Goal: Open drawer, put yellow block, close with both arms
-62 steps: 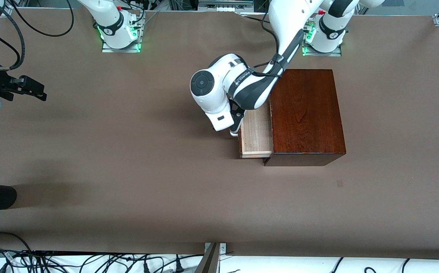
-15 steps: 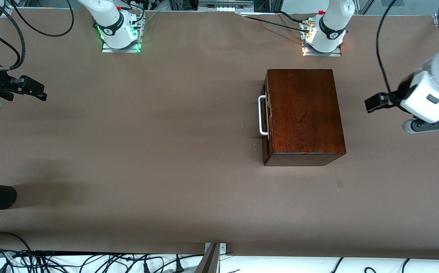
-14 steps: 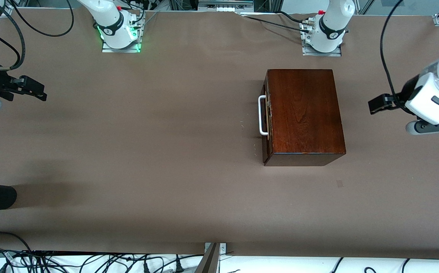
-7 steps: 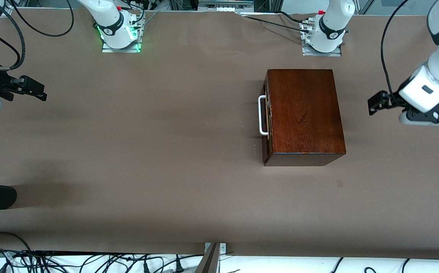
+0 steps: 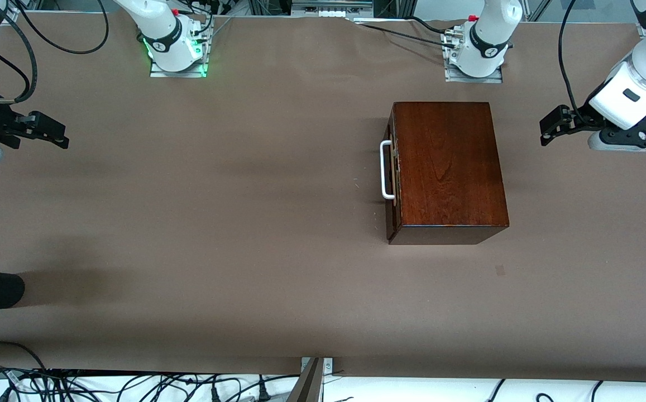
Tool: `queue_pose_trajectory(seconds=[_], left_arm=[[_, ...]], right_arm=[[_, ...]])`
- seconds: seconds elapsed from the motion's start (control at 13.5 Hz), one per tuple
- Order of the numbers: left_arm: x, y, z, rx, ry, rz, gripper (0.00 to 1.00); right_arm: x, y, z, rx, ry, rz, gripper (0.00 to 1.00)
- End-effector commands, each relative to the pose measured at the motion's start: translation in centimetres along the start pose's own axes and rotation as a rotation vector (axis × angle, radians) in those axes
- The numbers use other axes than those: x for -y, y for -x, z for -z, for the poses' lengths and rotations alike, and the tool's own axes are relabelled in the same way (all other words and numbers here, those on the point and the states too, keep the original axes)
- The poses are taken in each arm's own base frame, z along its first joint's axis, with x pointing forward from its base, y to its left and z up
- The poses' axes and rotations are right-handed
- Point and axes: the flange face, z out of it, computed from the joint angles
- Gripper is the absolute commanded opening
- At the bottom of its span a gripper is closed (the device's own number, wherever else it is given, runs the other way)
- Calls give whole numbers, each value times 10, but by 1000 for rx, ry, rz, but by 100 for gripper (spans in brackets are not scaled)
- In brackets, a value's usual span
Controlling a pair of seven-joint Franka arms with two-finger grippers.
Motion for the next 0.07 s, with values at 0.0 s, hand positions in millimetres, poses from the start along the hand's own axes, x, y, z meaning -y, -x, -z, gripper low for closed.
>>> queue_pose_trajectory(seconds=[0.0], left_arm=[[10, 2, 0, -7, 21, 2, 100]], right_arm=[[-2, 1, 5, -7, -4, 9, 100]])
